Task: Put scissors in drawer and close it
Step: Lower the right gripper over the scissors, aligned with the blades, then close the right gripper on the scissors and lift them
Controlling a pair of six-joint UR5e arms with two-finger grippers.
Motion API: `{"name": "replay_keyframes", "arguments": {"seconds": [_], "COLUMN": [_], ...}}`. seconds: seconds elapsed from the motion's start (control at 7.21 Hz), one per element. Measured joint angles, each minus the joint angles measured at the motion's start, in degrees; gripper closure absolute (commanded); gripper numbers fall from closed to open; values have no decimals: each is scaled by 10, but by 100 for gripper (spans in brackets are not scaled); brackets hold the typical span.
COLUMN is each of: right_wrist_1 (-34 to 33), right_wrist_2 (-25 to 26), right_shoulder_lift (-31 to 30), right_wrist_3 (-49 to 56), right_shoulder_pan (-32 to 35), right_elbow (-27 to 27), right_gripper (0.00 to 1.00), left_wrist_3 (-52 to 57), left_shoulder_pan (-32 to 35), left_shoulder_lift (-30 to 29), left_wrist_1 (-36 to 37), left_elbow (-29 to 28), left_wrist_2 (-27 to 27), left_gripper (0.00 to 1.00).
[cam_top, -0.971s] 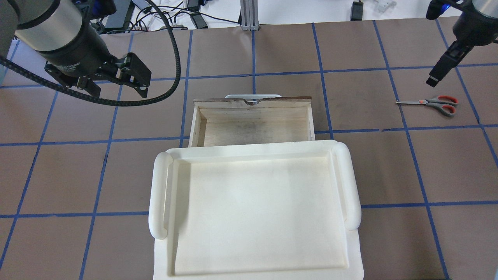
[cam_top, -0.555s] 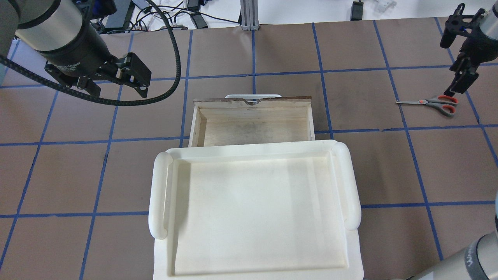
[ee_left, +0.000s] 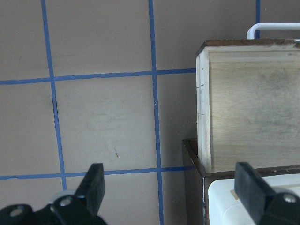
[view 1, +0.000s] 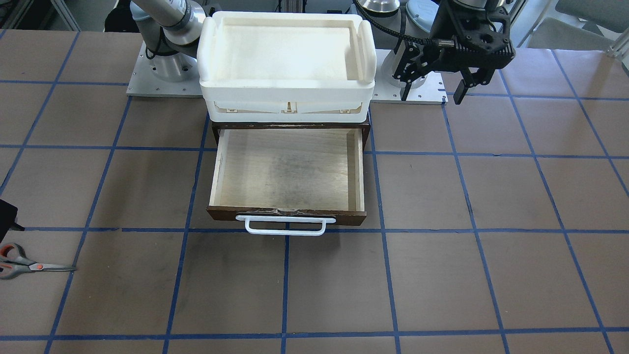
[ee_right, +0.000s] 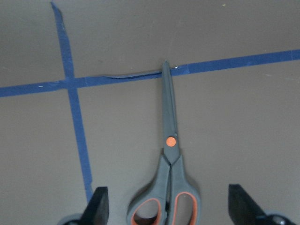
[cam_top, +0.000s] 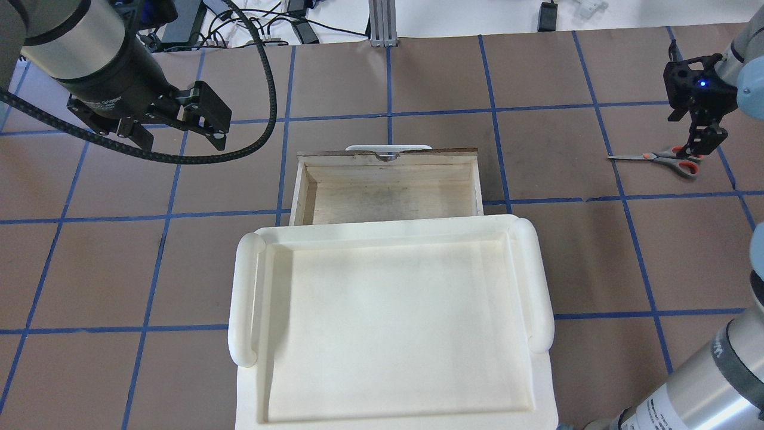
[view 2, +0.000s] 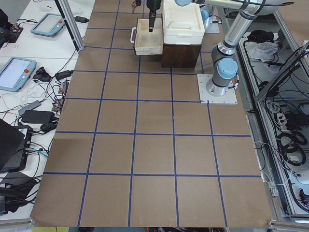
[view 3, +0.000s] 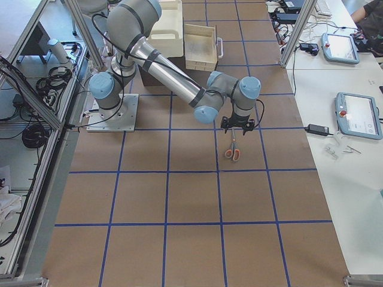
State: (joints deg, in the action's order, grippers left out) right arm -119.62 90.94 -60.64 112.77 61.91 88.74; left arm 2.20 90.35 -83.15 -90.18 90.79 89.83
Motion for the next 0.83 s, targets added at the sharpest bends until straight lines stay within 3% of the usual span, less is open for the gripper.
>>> {"name": "replay_keyframes", "arguments": {"seconds": [0.28,0.83], "right_wrist_1": [-50,-75], "right_wrist_2": [-10,-13], "right_shoulder_lift": [28,44], "right_wrist_3": [33,40], "right_shoulder_pan": [-1,-1], "right_elbow": [9,21], "right_gripper": [11,9], "left_wrist_3": [0,0], "left_shoulder_pan": [0,0], "left_shoulder_lift": [0,0], "left_wrist_1": [0,0], "left_elbow": [0,0], "left_wrist_2": [0,0], "left_gripper": [0,0]}}
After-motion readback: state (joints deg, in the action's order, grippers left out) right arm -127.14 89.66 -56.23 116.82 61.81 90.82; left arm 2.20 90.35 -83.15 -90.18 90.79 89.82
